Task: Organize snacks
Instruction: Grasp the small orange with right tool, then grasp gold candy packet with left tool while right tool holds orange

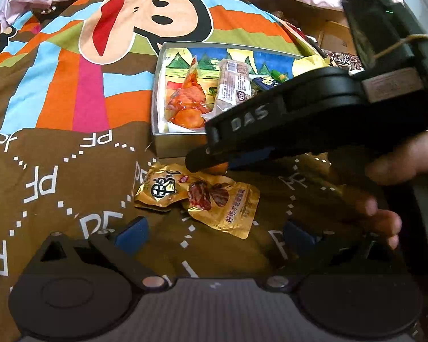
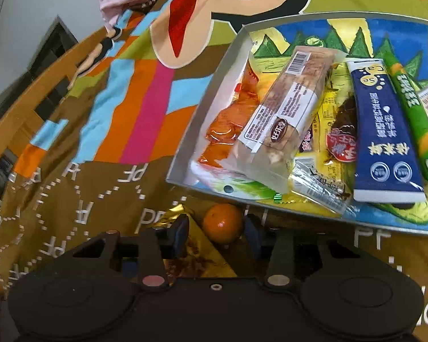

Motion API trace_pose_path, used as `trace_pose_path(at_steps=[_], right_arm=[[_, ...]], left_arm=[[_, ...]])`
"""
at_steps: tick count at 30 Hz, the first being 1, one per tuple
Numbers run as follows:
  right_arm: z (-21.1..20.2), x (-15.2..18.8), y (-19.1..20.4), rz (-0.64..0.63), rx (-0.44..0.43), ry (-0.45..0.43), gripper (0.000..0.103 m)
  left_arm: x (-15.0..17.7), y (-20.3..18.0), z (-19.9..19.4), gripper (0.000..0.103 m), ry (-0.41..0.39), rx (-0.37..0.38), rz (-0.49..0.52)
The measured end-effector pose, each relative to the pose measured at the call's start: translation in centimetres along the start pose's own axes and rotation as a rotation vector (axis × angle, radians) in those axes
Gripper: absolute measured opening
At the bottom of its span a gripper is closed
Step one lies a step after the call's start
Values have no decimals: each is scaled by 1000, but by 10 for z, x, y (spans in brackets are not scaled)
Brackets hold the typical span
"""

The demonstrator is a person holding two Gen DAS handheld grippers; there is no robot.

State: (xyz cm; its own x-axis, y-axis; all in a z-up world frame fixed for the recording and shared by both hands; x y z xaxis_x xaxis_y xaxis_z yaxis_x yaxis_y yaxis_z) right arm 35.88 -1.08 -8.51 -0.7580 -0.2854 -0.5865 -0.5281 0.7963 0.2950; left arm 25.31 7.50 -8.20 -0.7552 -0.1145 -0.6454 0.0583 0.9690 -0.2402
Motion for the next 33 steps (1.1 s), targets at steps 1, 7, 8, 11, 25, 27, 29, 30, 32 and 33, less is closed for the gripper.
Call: trace_pose_path(at_steps=[1,7,8,11,25,27,29,30,32,33], right_arm=[[2,0,-1,-11,12,0,35],[-12,7,-12,18,-10,-19,34],[-16,8,-14,14,-9,-23,34],[-31,14,-21,-10,3,-36,34],[-115,77,-45,-83,127,-135,34],[-117,82,-39,-148,162,-159,34],[-117,87,-36,-181,159,-167,34],[-117,89,-35,-183,149,-173,34],[-117,92,-34,-193,141,-179,34],[-117,94,-33,-202,141,-180,34]], left_arm=[[0,0,0,103,1,-2,3],[-1,2,-1,103,-2,-13,-5],[-2,2,-1,103,-1,-16,-6],[-3,2,0,103,-5,-27,-19],[-15,3,12,103,-10,-145,-201],[-20,4,16,103,-9,-181,-269],[-26,5,22,103,-7,-226,-341],[-27,6,24,103,-7,-246,-362],[-32,6,32,103,-7,-304,-399],[-34,5,35,103,-5,-331,-405]])
Point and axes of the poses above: each gripper's, at about its wrist camera, not at the fingertips, and z roughly the way its jaws point, y to its left, x to its underside, the point moved 5 cm from there along z, roughly the way its jaws point, and after that the axes turned 10 degrees about -z, right-handed, at the moved point
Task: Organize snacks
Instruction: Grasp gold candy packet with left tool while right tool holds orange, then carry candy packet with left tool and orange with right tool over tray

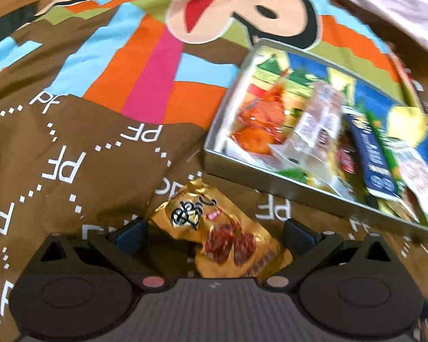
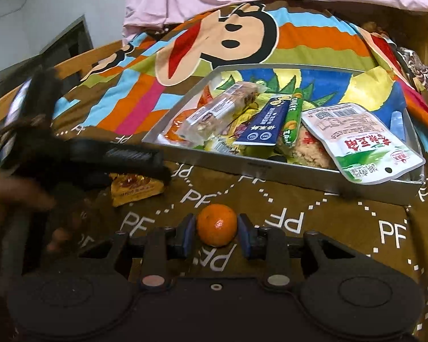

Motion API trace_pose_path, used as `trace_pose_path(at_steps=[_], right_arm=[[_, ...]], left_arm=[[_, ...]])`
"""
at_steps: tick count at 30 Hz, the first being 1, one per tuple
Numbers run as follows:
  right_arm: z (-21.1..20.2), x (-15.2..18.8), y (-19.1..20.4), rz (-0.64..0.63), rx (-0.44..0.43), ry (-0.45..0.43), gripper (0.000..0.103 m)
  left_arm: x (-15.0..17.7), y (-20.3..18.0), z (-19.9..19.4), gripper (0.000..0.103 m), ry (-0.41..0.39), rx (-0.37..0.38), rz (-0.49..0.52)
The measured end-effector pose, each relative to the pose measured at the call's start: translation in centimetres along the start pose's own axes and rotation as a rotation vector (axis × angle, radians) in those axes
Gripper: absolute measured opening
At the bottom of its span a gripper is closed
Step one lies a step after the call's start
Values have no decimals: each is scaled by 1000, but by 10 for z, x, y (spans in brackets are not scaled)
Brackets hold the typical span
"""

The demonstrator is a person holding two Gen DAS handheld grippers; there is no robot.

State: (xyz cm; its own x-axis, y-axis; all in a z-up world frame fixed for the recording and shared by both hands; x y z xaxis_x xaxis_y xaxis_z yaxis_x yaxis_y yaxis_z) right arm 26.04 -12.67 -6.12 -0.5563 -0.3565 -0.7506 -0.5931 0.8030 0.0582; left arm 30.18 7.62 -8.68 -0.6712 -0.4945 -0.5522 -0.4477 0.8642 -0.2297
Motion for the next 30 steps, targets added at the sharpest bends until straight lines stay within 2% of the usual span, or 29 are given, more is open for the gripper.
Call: trace_pose_path(at_steps=[5,9,11,12,13,14,23,30], right_arm=[[-2,5,3,0,-19,-5,34],[-4,5,5,4,-21,-11,34],[-4,5,5,6,-22,-12,34],[-3,5,6,6,-22,-13,34],[-4,5,7,5,-23,-14,34],[-4,5,8,4,-24,-14,34],[-5,7,15,-28,-15,-13,34],[-5,8,23,-78,13,-28,34]], left_arm=[[2,-12,11,100,-19,-108,64],[6,-9,5,88,-39,-107,79],[7,-5,-1,72,-54,-86,91],[8,-3,-4,69,-60,-68,100],[9,-1,-8,60,-66,-46,108],[12,2,-11,55,-74,-28,122],[25,21,-40,50,-118,173,112],[33,25,-58,49,-166,248,151]])
Point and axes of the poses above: each gripper's, at about its wrist camera, not at the fingertips, and z roughly the way its jaws point, y to its left, x to its underside, the point moved 5 cm from there along z, roughly the way its jaws point, and after that the axes turned 10 degrees about -z, right-handed, at the moved point
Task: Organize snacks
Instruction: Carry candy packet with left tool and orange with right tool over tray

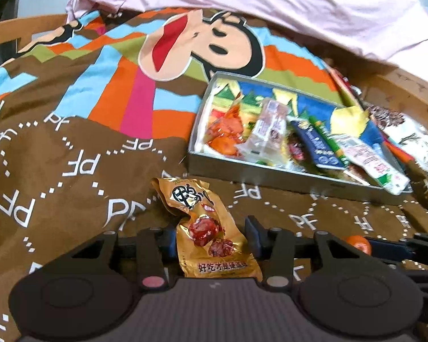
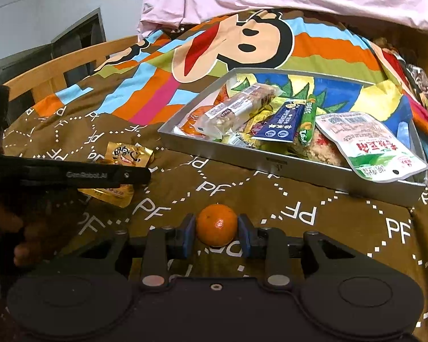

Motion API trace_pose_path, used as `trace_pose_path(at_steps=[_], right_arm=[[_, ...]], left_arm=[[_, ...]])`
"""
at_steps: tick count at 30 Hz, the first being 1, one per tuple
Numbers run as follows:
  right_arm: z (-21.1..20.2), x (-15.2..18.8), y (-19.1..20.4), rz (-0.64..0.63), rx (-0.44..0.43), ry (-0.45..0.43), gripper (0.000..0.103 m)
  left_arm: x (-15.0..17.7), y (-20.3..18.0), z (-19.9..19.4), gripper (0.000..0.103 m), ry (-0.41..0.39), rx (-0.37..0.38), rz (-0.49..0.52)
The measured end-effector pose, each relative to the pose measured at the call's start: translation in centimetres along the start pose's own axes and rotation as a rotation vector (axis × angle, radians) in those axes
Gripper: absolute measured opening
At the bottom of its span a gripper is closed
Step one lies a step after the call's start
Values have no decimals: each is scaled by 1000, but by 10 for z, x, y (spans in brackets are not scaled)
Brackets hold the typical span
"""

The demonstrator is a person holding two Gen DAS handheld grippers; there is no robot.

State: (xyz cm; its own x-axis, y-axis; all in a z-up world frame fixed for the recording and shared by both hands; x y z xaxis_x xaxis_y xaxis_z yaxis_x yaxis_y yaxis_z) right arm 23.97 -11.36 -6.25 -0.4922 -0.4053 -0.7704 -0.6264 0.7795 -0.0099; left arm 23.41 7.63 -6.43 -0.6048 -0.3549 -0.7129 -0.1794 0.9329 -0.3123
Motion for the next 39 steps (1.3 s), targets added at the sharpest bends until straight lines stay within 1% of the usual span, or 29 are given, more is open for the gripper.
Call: trace_pose_path(at_steps=[5,8,13,16,18,22,26,31,33,36,37,38,39], right_arm=[[-3,-6,0,-27,17,-35,34],[-5,-16,-7,-35,49,-73,34],[-2,-37,-34,-40,153,-108,34],[4,-46,-55,-18,208,-104,34],[10,-49,-67,-9,231,-93,34],[25,-50,-80,-24,254,-54,35],[35,-45,-84,-27,267,-26,35],[40,-42,-84,-37,265,-22,35],[41,-42,-84,-38,262,-24,38],[39,-42,-83,-34,262,-33,46],[38,-43,-82,-34,261,-38,48],[36,-43,-82,-32,263,-43,53],[34,-43,-82,-31,266,-50,55]], left_arm=[[-5,-11,-10,49,-38,61,29],[-14,-22,-9,49,-60,108,34],[-42,-59,10,49,-117,196,84],[-56,-84,28,49,-137,238,126],[-64,-99,44,49,-140,262,145],[-75,-117,78,49,-120,280,147],[-80,-121,108,49,-99,274,133],[-79,-120,124,52,-60,274,127],[-76,-120,125,52,-58,269,130],[-72,-118,124,61,-48,268,128],[-72,-118,123,67,-47,269,126],[-71,-118,121,72,-50,273,126],[-71,-118,119,74,-52,275,125]])
Point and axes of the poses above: each gripper's, at about its wrist camera, not at the fingertips, and z roughly the way its jaws point, y to its left, x to its underside, the point moved 5 cm from there along z, roughly the way its jaws point, and after that the axes turned 10 degrees about -z, right-handed, at the moved point
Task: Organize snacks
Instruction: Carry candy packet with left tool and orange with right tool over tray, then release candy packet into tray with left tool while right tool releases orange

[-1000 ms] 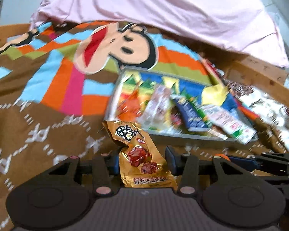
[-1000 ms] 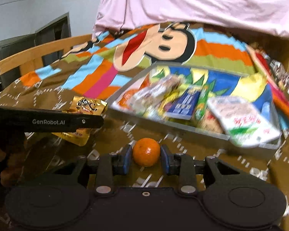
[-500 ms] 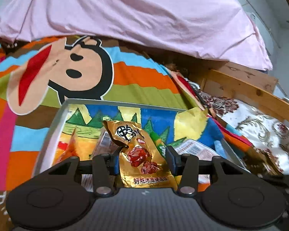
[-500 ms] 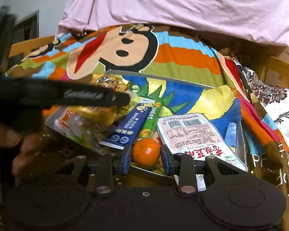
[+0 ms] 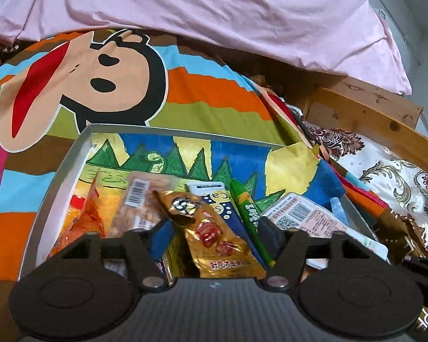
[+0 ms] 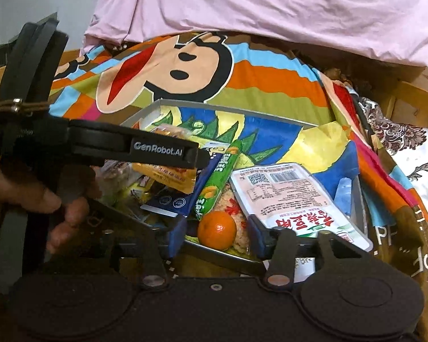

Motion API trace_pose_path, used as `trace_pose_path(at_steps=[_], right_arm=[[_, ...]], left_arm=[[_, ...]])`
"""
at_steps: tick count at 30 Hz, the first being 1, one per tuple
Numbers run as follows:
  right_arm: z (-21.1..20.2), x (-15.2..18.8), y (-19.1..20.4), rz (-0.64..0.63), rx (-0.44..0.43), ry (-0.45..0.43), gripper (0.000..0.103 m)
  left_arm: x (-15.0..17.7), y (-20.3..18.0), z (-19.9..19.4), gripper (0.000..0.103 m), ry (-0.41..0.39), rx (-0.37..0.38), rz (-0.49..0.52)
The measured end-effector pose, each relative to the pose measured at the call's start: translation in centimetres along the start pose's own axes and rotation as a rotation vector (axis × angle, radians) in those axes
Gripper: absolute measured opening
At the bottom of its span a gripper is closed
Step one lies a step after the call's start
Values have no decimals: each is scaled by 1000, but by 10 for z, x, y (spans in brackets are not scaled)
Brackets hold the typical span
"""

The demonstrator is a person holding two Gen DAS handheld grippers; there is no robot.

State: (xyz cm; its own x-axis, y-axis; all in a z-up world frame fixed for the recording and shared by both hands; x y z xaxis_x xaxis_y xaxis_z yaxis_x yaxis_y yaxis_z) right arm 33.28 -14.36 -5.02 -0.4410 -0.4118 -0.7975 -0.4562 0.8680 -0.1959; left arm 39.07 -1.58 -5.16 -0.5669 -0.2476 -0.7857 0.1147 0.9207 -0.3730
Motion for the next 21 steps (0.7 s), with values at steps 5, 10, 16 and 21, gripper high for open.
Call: trace_pose_path(at_steps=[5,10,16,21], right_arm=[[-17,-2,-3,12,20,-28,64],[-41,-6,-10,33,49,-77,74],[-79,-16,-17,62,87,-161,84],[-111,-22,-18,81,119,-229,99]], left_arm=[[-4,-2,-17,87,-37,2,-12],[-12,-2,-46,96,-103,-12,-21],[-10,-6,-84,102,-149,-60,-7],[-2,-3,-114,102,-148,-121,-27]])
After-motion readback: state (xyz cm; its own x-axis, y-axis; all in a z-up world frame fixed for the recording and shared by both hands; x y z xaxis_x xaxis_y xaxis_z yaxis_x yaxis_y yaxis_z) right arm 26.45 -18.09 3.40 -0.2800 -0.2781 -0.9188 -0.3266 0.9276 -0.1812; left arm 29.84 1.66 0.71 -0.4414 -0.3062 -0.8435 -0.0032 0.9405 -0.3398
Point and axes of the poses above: each gripper's, at about its wrist camera, not at the fingertips, and z roughly the way its jaws point, y to its left, x to its underside, the point moved 5 cm from there along z, roughly the way its jaws point, and after that the axes turned 10 degrees about -z, right-handed, at the moved point
